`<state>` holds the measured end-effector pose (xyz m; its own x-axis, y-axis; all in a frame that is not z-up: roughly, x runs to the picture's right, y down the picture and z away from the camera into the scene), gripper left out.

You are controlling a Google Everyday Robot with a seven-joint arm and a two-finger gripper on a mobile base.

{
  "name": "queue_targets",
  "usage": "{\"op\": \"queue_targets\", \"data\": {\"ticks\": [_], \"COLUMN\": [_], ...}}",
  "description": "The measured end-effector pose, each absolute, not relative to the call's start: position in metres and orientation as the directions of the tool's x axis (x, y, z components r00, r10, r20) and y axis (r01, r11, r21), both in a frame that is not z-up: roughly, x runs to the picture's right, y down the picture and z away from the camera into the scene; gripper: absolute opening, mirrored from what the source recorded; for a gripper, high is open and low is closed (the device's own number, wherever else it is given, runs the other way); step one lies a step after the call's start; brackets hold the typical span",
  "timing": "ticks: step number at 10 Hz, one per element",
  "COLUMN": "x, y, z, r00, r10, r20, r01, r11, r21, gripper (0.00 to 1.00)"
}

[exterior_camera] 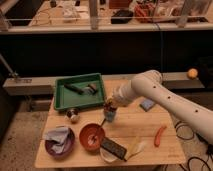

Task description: Place grapes in plastic cup

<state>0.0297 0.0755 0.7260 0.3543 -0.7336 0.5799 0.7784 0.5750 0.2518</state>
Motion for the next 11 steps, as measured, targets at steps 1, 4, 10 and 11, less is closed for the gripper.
{"op": "queue_targets", "data": {"ticks": [1, 4, 10, 11], "x": [0.03, 0.03, 0.034, 0.035], "y": [0.076, 0.077, 0.078, 0.078], "z": [0.728, 0.732, 0.738, 0.739], "r00": [0.351, 0.359, 0.383, 0.388], "r10": [-0.729, -0.722, -0.712, -0.709], "r20": [0.587, 0.592, 0.589, 0.589], "r01": [0.783, 0.791, 0.796, 0.796], "r11": [0.573, 0.572, 0.578, 0.58], "r21": [0.243, 0.218, 0.181, 0.175], "gripper": [0.12, 0.43, 0.8, 0.8]}}
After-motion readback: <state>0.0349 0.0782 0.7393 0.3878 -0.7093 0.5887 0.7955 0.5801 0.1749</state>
